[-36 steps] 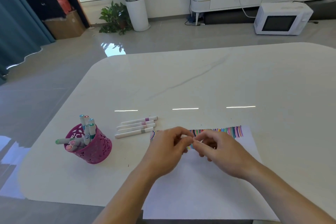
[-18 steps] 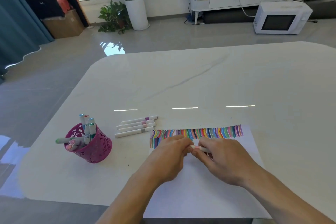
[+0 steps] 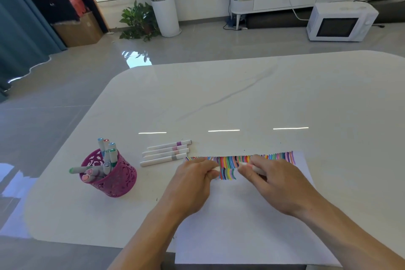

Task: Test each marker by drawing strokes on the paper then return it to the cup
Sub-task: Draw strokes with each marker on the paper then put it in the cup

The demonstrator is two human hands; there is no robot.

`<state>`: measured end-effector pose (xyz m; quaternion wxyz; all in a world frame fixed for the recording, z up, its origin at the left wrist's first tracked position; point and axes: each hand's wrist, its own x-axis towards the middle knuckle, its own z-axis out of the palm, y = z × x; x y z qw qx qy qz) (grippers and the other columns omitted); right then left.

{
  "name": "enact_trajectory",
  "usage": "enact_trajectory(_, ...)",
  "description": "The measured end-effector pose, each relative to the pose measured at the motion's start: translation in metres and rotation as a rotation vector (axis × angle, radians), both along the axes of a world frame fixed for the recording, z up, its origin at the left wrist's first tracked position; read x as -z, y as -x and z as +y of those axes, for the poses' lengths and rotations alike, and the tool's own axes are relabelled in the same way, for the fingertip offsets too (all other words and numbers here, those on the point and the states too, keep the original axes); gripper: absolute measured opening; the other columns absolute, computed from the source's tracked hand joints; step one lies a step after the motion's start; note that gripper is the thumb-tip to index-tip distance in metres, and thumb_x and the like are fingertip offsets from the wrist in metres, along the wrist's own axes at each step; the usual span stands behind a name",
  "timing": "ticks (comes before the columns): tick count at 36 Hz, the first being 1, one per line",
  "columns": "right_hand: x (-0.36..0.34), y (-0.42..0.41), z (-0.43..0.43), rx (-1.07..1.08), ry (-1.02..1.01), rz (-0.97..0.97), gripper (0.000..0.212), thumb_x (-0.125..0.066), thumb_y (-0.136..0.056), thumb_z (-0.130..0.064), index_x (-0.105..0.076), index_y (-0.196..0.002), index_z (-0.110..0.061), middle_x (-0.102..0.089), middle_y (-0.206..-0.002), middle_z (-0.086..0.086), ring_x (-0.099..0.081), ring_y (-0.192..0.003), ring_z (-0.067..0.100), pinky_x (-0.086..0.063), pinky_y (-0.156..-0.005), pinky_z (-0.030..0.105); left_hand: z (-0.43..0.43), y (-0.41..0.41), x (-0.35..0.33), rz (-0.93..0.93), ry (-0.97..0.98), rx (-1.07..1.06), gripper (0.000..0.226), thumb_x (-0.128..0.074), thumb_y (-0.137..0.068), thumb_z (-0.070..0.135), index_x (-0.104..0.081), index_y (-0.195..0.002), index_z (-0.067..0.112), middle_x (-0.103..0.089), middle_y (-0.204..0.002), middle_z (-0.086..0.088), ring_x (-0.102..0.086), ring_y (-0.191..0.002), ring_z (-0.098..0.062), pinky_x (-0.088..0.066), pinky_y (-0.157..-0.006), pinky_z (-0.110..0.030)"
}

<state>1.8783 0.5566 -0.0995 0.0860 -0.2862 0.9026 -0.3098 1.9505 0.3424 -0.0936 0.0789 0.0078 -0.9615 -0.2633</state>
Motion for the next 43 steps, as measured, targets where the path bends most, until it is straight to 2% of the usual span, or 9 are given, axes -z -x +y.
enact_trajectory(6, 0.002, 0.002, -0.003, 0.036, 0.159, -0.157, 0.025, -0.042, -0.108, -0.038, -0.063, -0.096, -0.033, -0.055, -0.063, -0.008, -0.048, -0.056, 0.008, -0.035, -0.056, 0.023, 0.003, -0.001, 0.003, -0.026, 0.009, 0.05, 0.017, -0.058, -0.099, 0.025, -0.072, -0.109, 0.026, -0.064, -0.097, 0.011, -0.052, -0.094, -0.011, -0.033, -0.077, -0.017)
enact_trajectory(10, 0.004, 0.005, -0.004, 0.075, 0.271, -0.194, 0.026, -0.044, -0.108, -0.035, -0.042, -0.128, -0.051, -0.066, -0.089, -0.008, -0.053, -0.062, 0.008, -0.04, -0.06, 0.025, 0.004, 0.0, 0.006, -0.039, -0.003, 0.073, 0.018, -0.062, -0.096, 0.025, -0.073, -0.11, 0.025, -0.066, -0.112, 0.015, -0.054, -0.108, -0.01, -0.041, -0.093, -0.021)
enact_trajectory(15, 0.003, 0.006, -0.004, 0.115, 0.401, -0.255, 0.029, -0.049, -0.107, -0.024, -0.055, -0.116, -0.05, -0.065, -0.098, -0.016, -0.06, -0.059, 0.018, -0.053, -0.061, 0.031, 0.002, -0.001, 0.01, -0.038, 0.021, 0.082, 0.022, -0.065, -0.095, 0.029, -0.073, -0.115, 0.029, -0.063, -0.123, 0.019, -0.049, -0.118, -0.003, -0.037, -0.102, -0.018)
enact_trajectory(19, 0.0, 0.007, -0.005, 0.161, 0.547, -0.411, 0.036, -0.049, -0.107, -0.012, -0.074, -0.098, -0.036, -0.071, -0.097, 0.0, -0.071, -0.068, 0.025, -0.061, -0.064, 0.04, 0.002, 0.0, 0.012, -0.025, 0.049, 0.101, 0.022, -0.067, -0.093, 0.028, -0.074, -0.113, 0.031, -0.061, -0.128, 0.02, -0.044, -0.125, -0.001, -0.029, -0.104, -0.013)
enact_trajectory(25, 0.004, 0.01, -0.005, 0.198, 0.675, -0.573, 0.051, -0.047, -0.096, 0.012, -0.079, -0.11, -0.026, -0.072, -0.103, 0.014, -0.073, -0.089, 0.028, -0.061, -0.069, 0.032, 0.004, -0.001, 0.022, -0.056, 0.098, 0.135, 0.019, -0.062, -0.094, 0.031, -0.072, -0.109, 0.033, -0.05, -0.145, 0.02, -0.031, -0.141, -0.001, -0.019, -0.106, -0.01)
enact_trajectory(33, 0.016, 0.005, -0.012, 0.19, 0.649, -0.546, 0.004, -0.074, -0.095, -0.022, -0.07, -0.094, -0.021, -0.067, -0.075, 0.003, -0.066, -0.063, 0.02, -0.058, -0.06, 0.031, 0.003, -0.002, 0.028, -0.042, 0.104, 0.166, 0.012, -0.06, -0.094, 0.028, -0.067, -0.104, 0.031, -0.056, -0.136, 0.019, -0.035, -0.135, -0.001, -0.011, -0.099, 0.002)
enact_trajectory(38, 0.019, 0.002, -0.013, 0.216, 0.65, -0.536, 0.026, -0.057, -0.104, -0.016, -0.077, -0.088, -0.021, -0.071, -0.074, 0.01, -0.068, -0.062, 0.025, -0.058, -0.059, 0.036, 0.002, -0.003, 0.028, -0.034, 0.104, 0.179, 0.01, -0.059, -0.093, 0.027, -0.065, -0.101, 0.029, -0.058, -0.13, 0.016, -0.034, -0.128, 0.0, -0.017, -0.093, -0.001)
enact_trajectory(41, 0.021, 0.0, -0.015, 0.243, 0.682, -0.548, 0.002, -0.07, -0.091, -0.016, -0.069, -0.093, -0.017, -0.072, -0.071, 0.015, -0.067, -0.059, 0.027, -0.056, -0.056, 0.035, 0.002, -0.002, 0.029, -0.041, 0.109, 0.177, 0.01, -0.058, -0.094, 0.029, -0.064, -0.102, 0.031, -0.056, -0.131, 0.018, -0.032, -0.132, 0.002, -0.022, -0.094, -0.007)
enact_trajectory(43, 0.024, -0.001, -0.015, 0.262, 0.69, -0.541, 0.019, -0.071, -0.08, -0.024, -0.06, -0.091, -0.011, -0.072, -0.07, 0.017, -0.066, -0.057, 0.026, -0.055, -0.054, 0.032, 0.002, -0.002, 0.029, -0.049, 0.11, 0.182, 0.01, -0.057, -0.096, 0.029, -0.064, -0.104, 0.032, -0.054, -0.135, 0.02, -0.031, -0.135, 0.002, -0.021, -0.096, -0.007)
